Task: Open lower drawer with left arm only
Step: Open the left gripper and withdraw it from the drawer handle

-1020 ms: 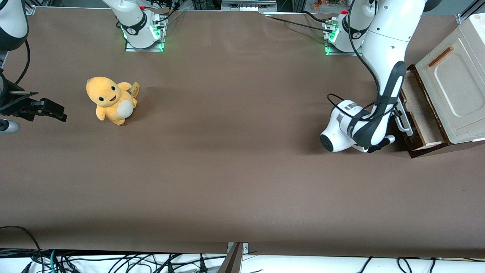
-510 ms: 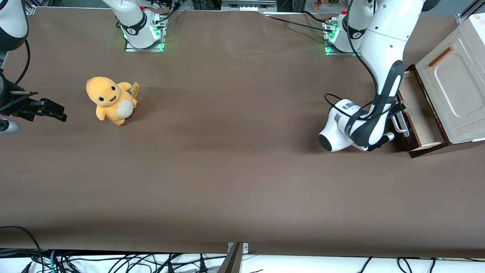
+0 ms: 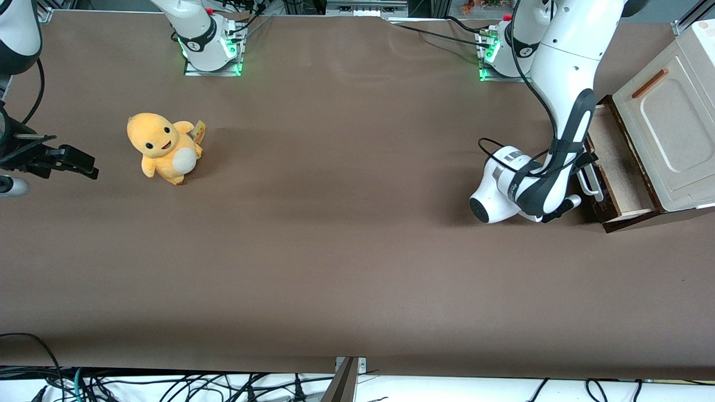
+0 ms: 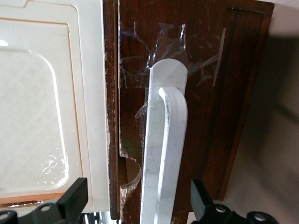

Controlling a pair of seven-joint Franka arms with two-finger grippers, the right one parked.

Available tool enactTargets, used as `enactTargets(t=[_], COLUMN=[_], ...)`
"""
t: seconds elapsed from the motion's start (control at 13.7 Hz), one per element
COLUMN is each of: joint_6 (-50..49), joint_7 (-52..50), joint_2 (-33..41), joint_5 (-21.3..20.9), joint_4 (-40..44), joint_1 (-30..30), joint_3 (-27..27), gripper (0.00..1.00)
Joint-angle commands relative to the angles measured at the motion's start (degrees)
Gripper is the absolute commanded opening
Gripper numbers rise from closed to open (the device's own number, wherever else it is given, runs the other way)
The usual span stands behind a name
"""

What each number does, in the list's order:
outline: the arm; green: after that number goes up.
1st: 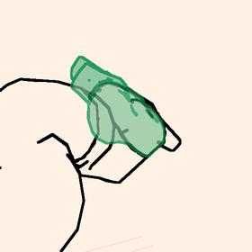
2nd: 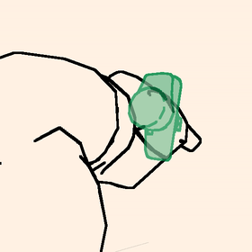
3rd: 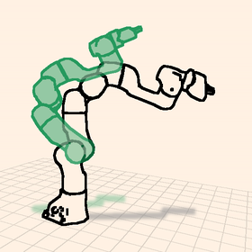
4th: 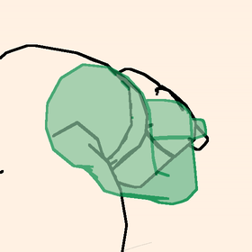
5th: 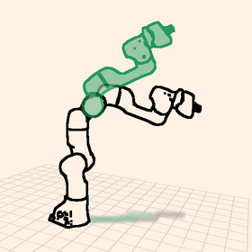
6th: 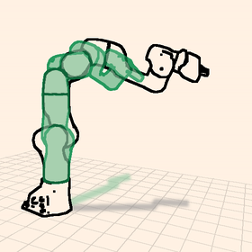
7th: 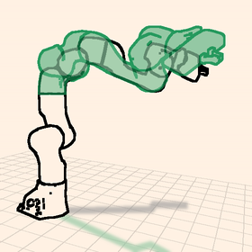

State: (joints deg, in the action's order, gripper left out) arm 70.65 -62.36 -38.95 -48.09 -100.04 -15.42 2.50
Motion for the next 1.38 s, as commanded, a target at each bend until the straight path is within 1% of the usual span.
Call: enactTargets(t=[0.0,0.36,0.44,0.51,0.73,0.87,1.02,1.31], joint_6=[-1.31,-1.66,-1.66,-1.66,-1.4,-1.39,-0.87,3.6], joint_7=[0.4,7.94,10.39,13.29,21.37,25.17,29.03,37.03], joint_2=[-0.07,0.63,0.72,0.89,3.0,3.62,4.23,6.16], joint_5=[3.26,5.99,7.04,8.01,13.45,15.74,19.33,26.9], joint_4=[3.61,8.01,8.89,9.77,13.89,16.62,19.34,24.27], joint_1=[-0.66,-0.93,-0.84,-0.84,-0.23,0.21,1.0,3.64], joint_3=[-0.04,-0.04,-0.04,-0.04,-0.04,-0.04,-0.04,-0.57], gripper=[0.96,0.97,1.0,1.0,1.0,1.0,1.0,1.0])
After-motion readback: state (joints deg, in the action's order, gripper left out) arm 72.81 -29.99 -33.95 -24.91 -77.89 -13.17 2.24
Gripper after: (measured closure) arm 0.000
